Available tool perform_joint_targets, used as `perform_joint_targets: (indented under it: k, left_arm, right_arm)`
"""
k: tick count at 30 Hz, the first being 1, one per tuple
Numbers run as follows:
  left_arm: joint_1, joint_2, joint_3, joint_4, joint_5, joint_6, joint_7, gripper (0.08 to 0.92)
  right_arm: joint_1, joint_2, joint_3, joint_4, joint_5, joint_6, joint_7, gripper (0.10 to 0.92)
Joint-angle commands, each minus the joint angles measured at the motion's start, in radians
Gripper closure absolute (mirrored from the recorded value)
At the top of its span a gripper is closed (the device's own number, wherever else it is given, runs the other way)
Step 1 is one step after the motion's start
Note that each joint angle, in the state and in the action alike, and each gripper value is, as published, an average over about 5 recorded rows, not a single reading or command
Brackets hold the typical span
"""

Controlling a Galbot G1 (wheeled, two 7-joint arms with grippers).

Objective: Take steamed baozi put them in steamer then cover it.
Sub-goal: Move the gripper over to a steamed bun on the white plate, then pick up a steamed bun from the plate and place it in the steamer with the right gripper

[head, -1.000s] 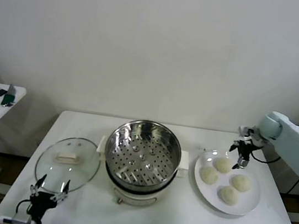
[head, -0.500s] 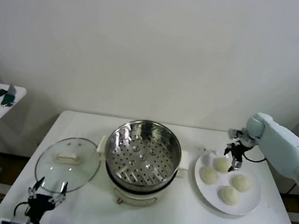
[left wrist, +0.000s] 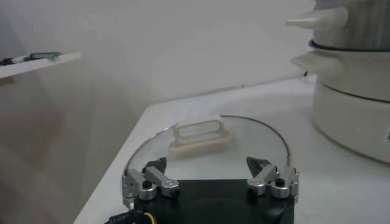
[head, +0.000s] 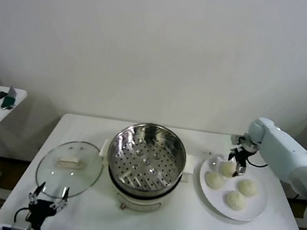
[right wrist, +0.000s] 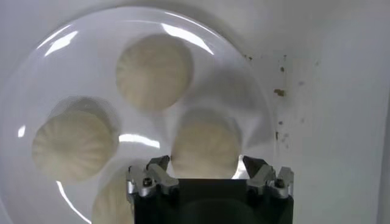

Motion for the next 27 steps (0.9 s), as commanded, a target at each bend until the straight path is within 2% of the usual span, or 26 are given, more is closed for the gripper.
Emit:
perform_joint_targets:
  k: [1,7,15,21,27]
  left_arm:
    - [-0.004,-0.003,0.002,0.005,0.004,0.001,-0.001,0.177]
    - [-0.001,-0.008,0.007,0.002,0.004,-0.001,0.000,0.177]
    - [0.002,-0.010,0.012,-0.006,0.014,-0.006,-0.003,0.177]
    - [0.000,-0.010,0.009,-0.017,0.013,-0.007,-0.005,0.177]
    - [0.001,-0.018,0.015,-0.033,0.018,-0.008,-0.009,0.177]
  right_arm:
    - [-0.011,0.015,0.034,-0.024,-0.036,0.021,0.005,0.299]
    - [0.041,-0.035,-0.011,0.091,0.015,0.033,0.002,0.329]
    - [0.432,-0.148,-0.271,0.468,0.194,0.122,0.002,0.330]
    - [0.713,-0.109,-0.400,0.676,0.310,0.264,0.008,0.336]
    - [0.769,-0.014,-0.460,0.909,0.370,0.346,0.064,0.336]
